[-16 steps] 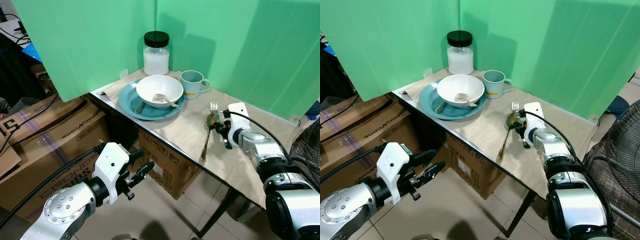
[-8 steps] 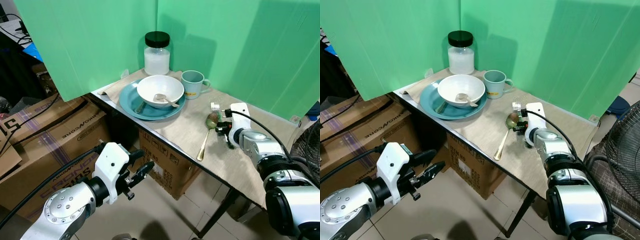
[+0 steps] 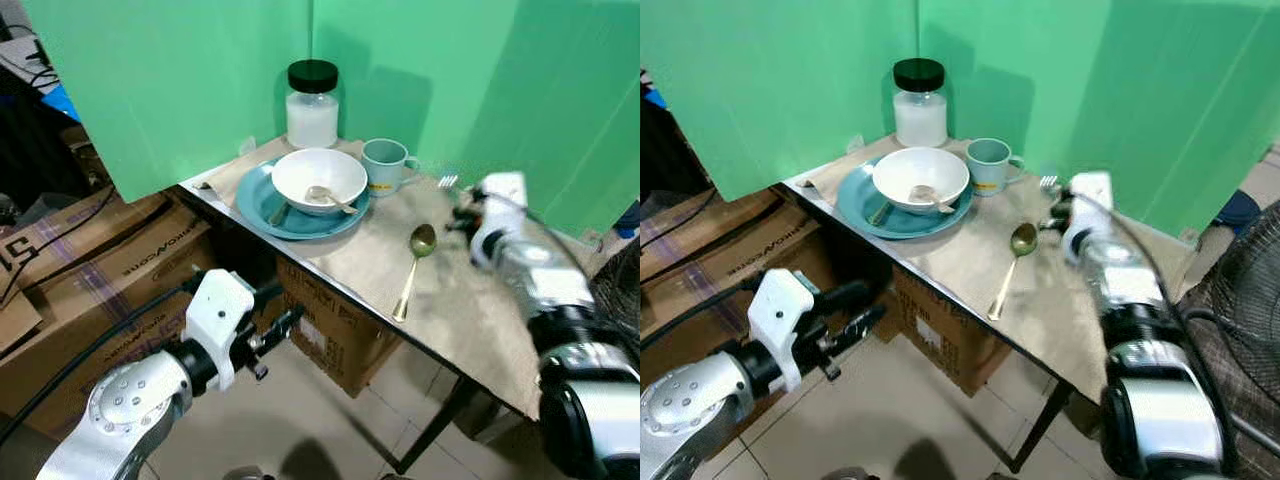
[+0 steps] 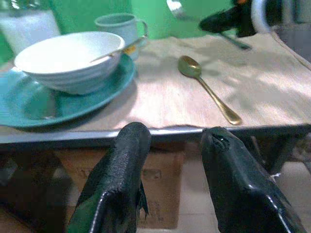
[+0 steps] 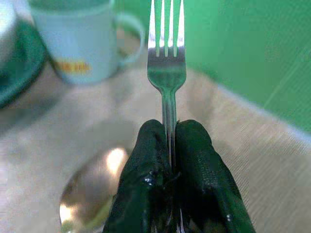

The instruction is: Setting the table

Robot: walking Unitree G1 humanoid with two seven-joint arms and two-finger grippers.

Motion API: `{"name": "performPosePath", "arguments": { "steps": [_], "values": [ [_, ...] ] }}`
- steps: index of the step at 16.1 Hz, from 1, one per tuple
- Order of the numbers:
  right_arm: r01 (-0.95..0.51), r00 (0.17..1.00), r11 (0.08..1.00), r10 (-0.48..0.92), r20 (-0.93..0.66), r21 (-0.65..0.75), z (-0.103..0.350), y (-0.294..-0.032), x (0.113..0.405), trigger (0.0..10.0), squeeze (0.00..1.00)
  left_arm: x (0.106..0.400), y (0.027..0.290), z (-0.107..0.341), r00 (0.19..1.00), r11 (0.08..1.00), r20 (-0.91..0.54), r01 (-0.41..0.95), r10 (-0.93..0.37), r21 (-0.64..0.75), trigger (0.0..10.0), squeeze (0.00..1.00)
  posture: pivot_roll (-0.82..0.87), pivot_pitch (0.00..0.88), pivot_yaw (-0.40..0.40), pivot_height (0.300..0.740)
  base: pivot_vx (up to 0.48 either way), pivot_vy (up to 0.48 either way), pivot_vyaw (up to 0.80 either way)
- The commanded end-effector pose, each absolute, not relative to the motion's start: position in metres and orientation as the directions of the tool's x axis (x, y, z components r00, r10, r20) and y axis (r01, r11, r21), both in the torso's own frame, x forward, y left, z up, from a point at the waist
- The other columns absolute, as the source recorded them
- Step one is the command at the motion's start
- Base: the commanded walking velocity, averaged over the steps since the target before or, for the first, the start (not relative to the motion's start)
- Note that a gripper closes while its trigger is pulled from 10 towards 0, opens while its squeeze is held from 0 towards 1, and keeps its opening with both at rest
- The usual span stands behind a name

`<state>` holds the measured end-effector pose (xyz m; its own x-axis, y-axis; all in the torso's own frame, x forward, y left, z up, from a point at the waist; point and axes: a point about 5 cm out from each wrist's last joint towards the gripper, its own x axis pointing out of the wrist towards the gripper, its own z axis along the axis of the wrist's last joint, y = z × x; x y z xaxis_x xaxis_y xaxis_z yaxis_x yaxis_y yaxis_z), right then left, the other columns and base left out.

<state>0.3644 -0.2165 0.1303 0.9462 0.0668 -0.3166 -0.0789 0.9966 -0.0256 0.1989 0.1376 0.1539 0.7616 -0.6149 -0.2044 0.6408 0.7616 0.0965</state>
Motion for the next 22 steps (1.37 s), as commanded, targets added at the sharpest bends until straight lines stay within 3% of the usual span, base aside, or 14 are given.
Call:
{"name": "performPosePath", "arguments": {
  "steps": [1, 2, 3, 7, 10, 13, 16, 18, 20, 22],
  "values": [
    [-0.099, 0.967, 0.995, 0.095, -0.237, -0.006, 0.147, -0.219, 0.358, 0.0, 0.0, 0.203, 0.14, 0.154, 0.787, 0.783, -0.199, 0.611, -0.584, 0.118, 10.0, 0.0, 0.07, 0.0, -0.008, 0.74, 0.0, 0.0, 0.0],
    [-0.115, 0.98, 0.993, 0.113, -0.162, -0.006, 0.161, -0.218, 0.345, 9.2, 0.0, 0.207, 0.138, 0.155, 0.808, 0.8, -0.177, 0.586, -0.562, 0.132, 10.0, 0.0, 0.06, 0.0, -0.007, 0.74, 0.0, 0.0, 0.0],
    [-0.103, 0.986, 0.995, 0.103, -0.132, 0.0, 0.167, -0.219, 0.332, 10.0, 0.0, 0.21, 0.137, 0.154, 0.829, 0.819, -0.171, 0.555, -0.532, 0.143, 10.0, 0.0, 0.06, 0.0, -0.006, 0.74, 0.0, 0.0, 0.0],
    [-0.035, 0.999, 0.999, 0.035, -0.003, 0.027, 0.175, -0.191, 0.257, 10.0, 0.0, 0.221, 0.135, 0.152, 0.939, 0.927, -0.094, 0.343, -0.331, 0.155, 10.0, 0.0, -0.01, 0.0, 0.032, 0.74, 0.0, 0.0, -0.5],
    [0.017, 0.999, 1.0, -0.017, -0.027, 0.015, 0.171, -0.179, 0.231, 10.0, 0.0, 0.22, 0.126, 0.149, 0.954, 0.946, -0.08, 0.297, -0.289, 0.129, 10.0, 0.0, -0.02, 0.0, 0.029, 0.74, 0.0, 0.0, -0.8],
    [0.06, 0.998, 0.996, -0.062, -0.03, -0.063, 0.176, -0.173, 0.227, 10.0, 0.0, 0.222, 0.131, 0.147, 0.975, 0.966, -0.06, 0.22, -0.213, 0.138, 10.0, 0.0, -0.01, 0.0, 0.014, 0.74, 0.0, 0.0, -0.79],
    [0.067, 0.997, 0.998, -0.066, 0.05, -0.02, 0.186, -0.168, 0.232, 10.0, 0.0, 0.226, 0.147, 0.158, 0.997, 0.995, -0.004, 0.078, -0.077, 0.058, 10.0, 0.0, 0.01, 0.0, -0.003, 0.74, 0.0, 0.0, -0.8],
    [0.055, 0.992, 0.998, -0.057, 0.115, 0.018, 0.19, -0.162, 0.237, 10.0, 0.0, 0.225, 0.152, 0.161, 0.997, 0.994, -0.003, 0.076, -0.077, 0.073, 10.0, 0.0, 0.03, 0.0, -0.013, 0.74, 0.0, 0.0, -0.8],
    [-0.023, 1.0, 1.0, 0.023, 0.009, 0.007, 0.176, -0.155, 0.239, 10.0, 0.0, 0.222, 0.152, 0.154, 0.993, 0.988, -0.029, 0.119, -0.116, 0.101, 10.0, 0.0, 0.04, 0.0, -0.02, 0.74, 0.0, 0.0, -0.8],
    [-0.005, 0.996, 1.0, 0.006, -0.086, 0.004, 0.163, -0.156, 0.239, 10.0, 0.0, 0.221, 0.154, 0.15, 0.994, 0.981, -0.044, 0.104, -0.098, 0.166, 10.0, 0.0, 0.04, 0.0, -0.021, 0.74, 0.0, 0.0, -0.8]
  ]
}}
